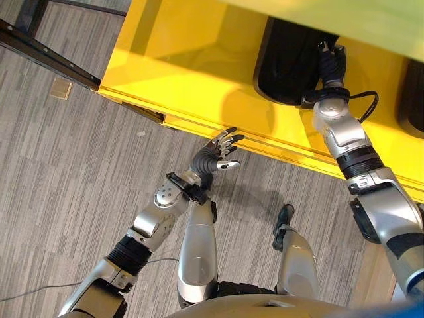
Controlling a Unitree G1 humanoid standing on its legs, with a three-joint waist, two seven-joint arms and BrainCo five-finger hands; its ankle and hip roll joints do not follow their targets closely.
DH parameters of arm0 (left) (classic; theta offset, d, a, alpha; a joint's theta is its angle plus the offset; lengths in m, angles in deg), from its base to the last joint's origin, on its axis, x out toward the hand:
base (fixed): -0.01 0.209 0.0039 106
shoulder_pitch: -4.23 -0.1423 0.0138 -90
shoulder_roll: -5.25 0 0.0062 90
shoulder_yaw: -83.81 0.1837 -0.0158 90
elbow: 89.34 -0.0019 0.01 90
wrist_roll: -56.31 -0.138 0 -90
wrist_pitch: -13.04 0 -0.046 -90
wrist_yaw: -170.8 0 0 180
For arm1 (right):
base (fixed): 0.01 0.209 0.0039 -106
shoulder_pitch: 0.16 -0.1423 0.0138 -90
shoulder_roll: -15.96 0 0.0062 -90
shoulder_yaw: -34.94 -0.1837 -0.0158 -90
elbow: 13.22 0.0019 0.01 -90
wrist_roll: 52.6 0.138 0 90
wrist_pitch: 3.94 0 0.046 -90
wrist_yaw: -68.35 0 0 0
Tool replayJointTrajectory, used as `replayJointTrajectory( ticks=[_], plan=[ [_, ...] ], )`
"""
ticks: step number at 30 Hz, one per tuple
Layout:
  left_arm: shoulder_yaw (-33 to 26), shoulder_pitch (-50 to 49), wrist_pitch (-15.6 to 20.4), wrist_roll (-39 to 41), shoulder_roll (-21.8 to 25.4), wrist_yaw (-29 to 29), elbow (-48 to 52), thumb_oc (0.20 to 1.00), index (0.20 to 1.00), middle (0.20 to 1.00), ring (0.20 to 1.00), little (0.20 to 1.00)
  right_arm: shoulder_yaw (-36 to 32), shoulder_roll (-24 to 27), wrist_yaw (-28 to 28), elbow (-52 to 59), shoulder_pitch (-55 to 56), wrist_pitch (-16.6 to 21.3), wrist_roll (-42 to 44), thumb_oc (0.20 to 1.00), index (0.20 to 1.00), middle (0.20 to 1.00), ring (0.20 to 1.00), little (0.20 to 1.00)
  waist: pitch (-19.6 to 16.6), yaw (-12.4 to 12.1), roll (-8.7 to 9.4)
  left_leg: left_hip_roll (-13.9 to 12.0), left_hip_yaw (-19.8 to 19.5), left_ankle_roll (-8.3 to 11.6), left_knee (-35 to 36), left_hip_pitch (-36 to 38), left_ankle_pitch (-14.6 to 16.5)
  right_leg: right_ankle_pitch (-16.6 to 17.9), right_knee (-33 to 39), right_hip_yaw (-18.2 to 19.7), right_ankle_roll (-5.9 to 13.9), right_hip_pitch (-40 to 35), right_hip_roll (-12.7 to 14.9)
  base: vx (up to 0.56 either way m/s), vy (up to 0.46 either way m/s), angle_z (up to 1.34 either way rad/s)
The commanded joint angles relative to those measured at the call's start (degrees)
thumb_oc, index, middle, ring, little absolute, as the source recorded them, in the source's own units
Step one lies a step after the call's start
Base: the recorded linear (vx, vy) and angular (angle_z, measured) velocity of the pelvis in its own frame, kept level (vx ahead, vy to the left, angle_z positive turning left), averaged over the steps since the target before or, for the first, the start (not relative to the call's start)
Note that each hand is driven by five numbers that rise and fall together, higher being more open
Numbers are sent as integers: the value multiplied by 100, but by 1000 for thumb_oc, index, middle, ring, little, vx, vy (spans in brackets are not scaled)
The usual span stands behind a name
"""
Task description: Move parts from the plastic box to the shelf.
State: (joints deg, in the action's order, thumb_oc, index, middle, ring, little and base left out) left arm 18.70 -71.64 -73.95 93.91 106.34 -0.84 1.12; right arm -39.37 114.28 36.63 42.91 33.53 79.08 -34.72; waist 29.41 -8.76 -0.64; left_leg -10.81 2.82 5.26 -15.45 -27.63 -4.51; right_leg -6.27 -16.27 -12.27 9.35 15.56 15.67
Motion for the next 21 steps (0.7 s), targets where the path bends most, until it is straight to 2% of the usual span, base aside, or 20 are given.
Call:
replayJointTrajectory(
  ticks=[1, 2, 5, 8, 9, 12, 17, 19, 21],
  plan=[
    [200, 45, 154, 46, -244, -21, 492, 1000, 1000, 1000, 1000, 1000, -229, 194, 169, -571, -61, -134, 617, 200, 200, 200, 200, 200, 38, 16, -29, 283, 484, -324, -754, -285, 752, -799, -1082, 263, -544, 38, -551, -164, -62, -9],
    [267, 73, 68, 113, -283, -100, 491, 1000, 1000, 1000, 1000, 1000, -238, 257, 338, -664, -141, -104, 620, 200, 200, 200, 200, 200, 36, 71, 31, 241, 530, -303, -1124, -271, 1060, -989, -1430, 282, -548, 138, -503, -158, -49, -9],
    [369, 111, 85, 12, -316, 94, 458, 1000, 1000, 1000, 1000, 1000, -183, 338, 583, -753, -243, -230, 723, 200, 200, 200, 200, 200, 36, 136, 62, 97, 576, -349, -1506, -311, 1268, -1116, -1948, 284, -616, 402, -440, -84, 14, -19],
    [541, 135, 96, -3, -359, -82, 434, 1000, 1000, 1000, 1000, 1000, -118, 474, 818, -879, -353, -450, 746, 200, 200, 200, 200, 200, 36, 260, 78, -51, 594, -447, -2056, -362, 1618, -1344, -2831, 353, -725, 891, -351, -83, 55, -20],
    [544, 139, 94, -4, -361, -82, 430, 1000, 1000, 1000, 1000, 1000, -116, 479, 829, -882, -357, -460, 740, 200, 200, 200, 200, 200, 36, 260, 79, -54, 594, -448, -2084, -373, 1634, -1355, -2861, 357, -726, 909, -347, -60, 20, -27],
    [679, 250, 221, 17, -434, -174, 241, 1000, 1000, 1000, 1000, 1000, 11, 604, 1020, -1156, -466, -654, 778, 200, 200, 200, 200, 200, 34, 355, 145, -163, 545, -528, -2719, -486, 1999, -1507, -3567, 352, -819, 1319, -270, -52, 0, -14],
    [787, 320, 263, -382, -459, -349, 166, 1000, 1000, 1000, 1000, 1000, 132, 765, 1152, -1372, -581, -744, 567, 200, 200, 200, 200, 200, 5, 416, 173, -197, 507, -598, -3158, -518, 2270, -1612, -4068, 326, -884, 1605, -206, 10, 8, -5],
    [870, 383, 351, -874, -403, -468, 75, 1000, 1000, 1000, 1000, 1000, 211, 823, 1131, -1531, -709, -771, 411, 200, 200, 200, 200, 200, -22, 435, 179, -188, 486, -627, -3358, -523, 2401, -1645, -4213, 323, -912, 1696, -196, 74, 14, -8],
    [956, 407, 291, -840, -398, -447, 68, 1000, 1000, 1000, 1000, 1000, 297, 905, 1213, -1664, -855, -792, 225, 200, 200, 200, 200, 200, -49, 434, 168, -170, 464, -638, -3412, -514, 2444, -1668, -4278, 325, -933, 1746, -193, 75, 10, -3]
  ],
)
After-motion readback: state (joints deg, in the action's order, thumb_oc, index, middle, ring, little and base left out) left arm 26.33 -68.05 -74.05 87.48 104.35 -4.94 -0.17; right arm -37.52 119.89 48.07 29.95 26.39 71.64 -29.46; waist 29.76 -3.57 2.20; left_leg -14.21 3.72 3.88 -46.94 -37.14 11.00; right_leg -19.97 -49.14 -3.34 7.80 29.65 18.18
